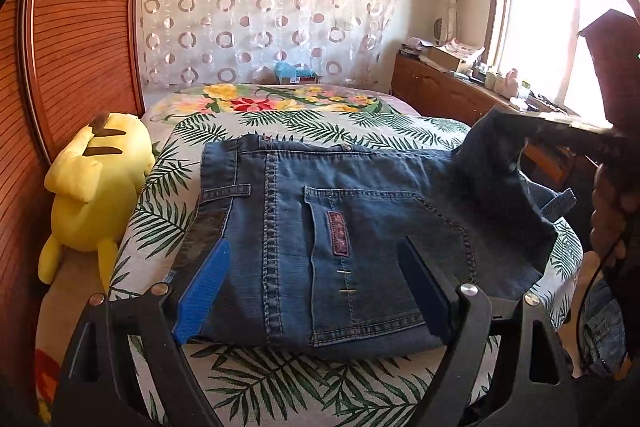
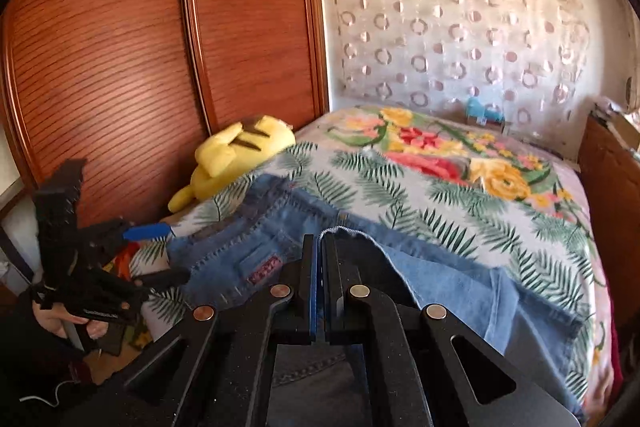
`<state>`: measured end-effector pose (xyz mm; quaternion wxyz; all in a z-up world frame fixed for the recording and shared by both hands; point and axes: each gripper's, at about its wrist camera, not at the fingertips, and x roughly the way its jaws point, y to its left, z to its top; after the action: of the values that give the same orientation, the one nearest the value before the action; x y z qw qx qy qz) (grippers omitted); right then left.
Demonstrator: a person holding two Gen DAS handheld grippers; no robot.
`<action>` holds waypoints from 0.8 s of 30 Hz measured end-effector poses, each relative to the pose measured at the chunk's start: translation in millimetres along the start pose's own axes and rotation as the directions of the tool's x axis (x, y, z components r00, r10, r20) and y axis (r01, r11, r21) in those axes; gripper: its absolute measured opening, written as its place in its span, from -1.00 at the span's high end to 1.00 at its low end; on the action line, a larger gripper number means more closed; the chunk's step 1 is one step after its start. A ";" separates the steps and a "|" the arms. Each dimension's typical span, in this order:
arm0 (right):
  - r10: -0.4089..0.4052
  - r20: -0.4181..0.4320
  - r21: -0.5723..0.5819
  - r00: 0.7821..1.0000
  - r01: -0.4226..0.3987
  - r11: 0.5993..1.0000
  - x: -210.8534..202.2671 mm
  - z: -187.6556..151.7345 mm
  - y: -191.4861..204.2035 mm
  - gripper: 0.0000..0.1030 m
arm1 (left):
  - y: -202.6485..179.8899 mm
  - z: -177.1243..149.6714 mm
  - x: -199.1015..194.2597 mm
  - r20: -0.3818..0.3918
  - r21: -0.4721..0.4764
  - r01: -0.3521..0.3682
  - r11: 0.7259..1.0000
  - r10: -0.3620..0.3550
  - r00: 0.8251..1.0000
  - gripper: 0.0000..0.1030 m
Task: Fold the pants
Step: 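Lift the jeans leg with the right gripper and lay it over the jeans, then grasp the jeans edge with the left gripper while the right gripper grasps the leg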
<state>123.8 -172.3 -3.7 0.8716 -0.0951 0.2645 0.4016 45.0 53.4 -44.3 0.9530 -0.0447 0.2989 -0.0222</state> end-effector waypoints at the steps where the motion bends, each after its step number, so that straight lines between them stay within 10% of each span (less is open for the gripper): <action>1: 0.006 -0.010 0.011 1.000 -0.005 1.000 3.8 3.7 0.4 0.97 | -1.2 0.2 0.0 -0.001 0.003 0.002 1.000 -0.002 1.000 -0.67; 5: -0.026 -0.028 0.052 0.999 0.028 0.998 12.7 7.8 -4.9 0.75 | -3.8 -0.2 2.4 -0.008 0.008 0.007 1.000 -0.007 1.000 -0.67; 9: -0.054 -0.004 0.067 0.999 0.054 0.996 4.5 15.6 -6.3 0.12 | -4.4 0.2 5.9 -0.014 0.009 0.013 1.000 -0.013 1.000 -0.67; 24: -0.236 -0.082 0.084 0.968 0.243 0.966 -10.8 -18.3 -32.7 0.08 | -43.5 13.8 36.4 -0.052 0.077 0.113 0.991 -0.109 0.993 -0.67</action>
<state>135.5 -207.8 -14.8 0.9073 -0.0999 0.3004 0.2769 82.1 8.5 -49.4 0.9438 -0.0225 0.3176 -0.0882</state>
